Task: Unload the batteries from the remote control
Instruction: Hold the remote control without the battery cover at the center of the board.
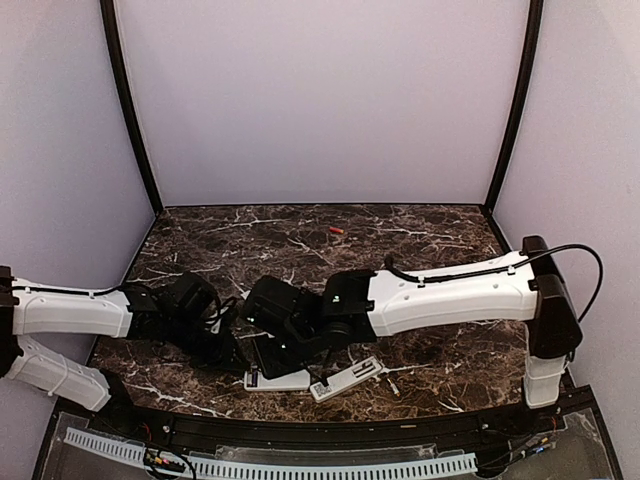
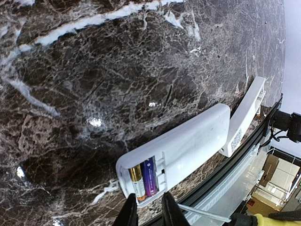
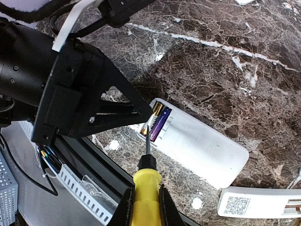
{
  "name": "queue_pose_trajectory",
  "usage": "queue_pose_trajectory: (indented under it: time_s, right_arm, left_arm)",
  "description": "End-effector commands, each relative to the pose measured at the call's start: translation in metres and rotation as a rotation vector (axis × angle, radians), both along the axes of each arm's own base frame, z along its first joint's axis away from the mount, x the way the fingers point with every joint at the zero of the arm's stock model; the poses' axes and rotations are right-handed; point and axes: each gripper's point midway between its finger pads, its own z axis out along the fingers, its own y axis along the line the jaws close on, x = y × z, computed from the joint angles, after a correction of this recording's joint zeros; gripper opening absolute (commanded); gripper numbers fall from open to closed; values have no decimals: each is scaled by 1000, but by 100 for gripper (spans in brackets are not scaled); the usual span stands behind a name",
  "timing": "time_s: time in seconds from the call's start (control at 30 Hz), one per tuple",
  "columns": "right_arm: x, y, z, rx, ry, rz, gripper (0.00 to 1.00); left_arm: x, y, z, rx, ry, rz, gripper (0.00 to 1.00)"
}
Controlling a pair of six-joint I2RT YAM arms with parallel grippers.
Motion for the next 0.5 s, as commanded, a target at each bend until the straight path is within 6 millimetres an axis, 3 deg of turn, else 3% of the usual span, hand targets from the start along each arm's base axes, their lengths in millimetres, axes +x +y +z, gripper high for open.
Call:
queue_pose_trajectory:
  time_s: [0.0,0.47]
  right_arm:
    - [-1,7,-2,-33,-2,-12,0]
    - [2,12,-22,-116,16,-30,0]
  left_arm:
    - [-5,7,-10,36,15,-12,18]
    - [-10,15,-27,72,27,-16,10]
